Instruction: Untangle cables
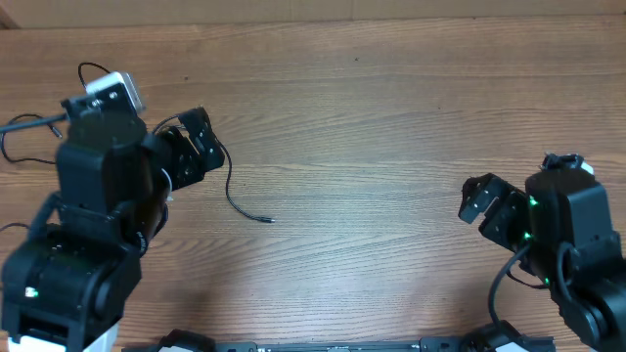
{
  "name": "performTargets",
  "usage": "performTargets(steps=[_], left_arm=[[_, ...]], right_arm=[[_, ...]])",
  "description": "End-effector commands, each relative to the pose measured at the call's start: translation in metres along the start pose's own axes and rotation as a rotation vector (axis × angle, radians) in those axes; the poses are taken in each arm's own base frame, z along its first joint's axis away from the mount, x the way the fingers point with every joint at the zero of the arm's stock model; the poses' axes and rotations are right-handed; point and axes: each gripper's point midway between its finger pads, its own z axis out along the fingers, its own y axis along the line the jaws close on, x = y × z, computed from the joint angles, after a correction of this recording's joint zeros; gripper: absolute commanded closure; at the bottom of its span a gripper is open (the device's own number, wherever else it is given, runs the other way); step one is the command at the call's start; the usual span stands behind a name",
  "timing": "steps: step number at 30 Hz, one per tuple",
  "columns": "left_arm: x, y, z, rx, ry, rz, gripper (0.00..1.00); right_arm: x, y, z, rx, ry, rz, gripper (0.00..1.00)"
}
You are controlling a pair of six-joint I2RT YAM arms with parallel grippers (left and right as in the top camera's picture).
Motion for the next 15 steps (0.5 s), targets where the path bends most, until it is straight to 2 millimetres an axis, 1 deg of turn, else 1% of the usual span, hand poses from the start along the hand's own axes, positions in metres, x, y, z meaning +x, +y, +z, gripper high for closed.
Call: performTargets(steps=[1,4,6,10,15], left_arm=[[0.002,0.019,-0.014,-0.029,-0.081,-0.055,0.0],[0.004,0.033,-0.023,-0.062,-0.128,-0.067,0.0],[0.009,0.042,-0.027,-0.085,-0.144,-0.07,0.01],[0.023,0.055,-0.026,-0.108,-0.142,-0.105,0.0],[0.041,0.068,-0.024,-0.127,-0.131,-0.156,0.01]], right_arm=[[-0.01,-0.009,-0.02,-0.014,-0.097,-0.016,0.0],[-0.015,-0.015,-0.03,-0.019,-0.154,-0.003,0.0],[-0.02,-0.017,-0.038,-0.034,-0.197,0.005,0.0],[-0.026,-0.014,-0.05,-0.081,-0.256,-0.056,0.0],[-0.024,-0.02,-0.066,-0.118,-0.307,-0.069,0.0]])
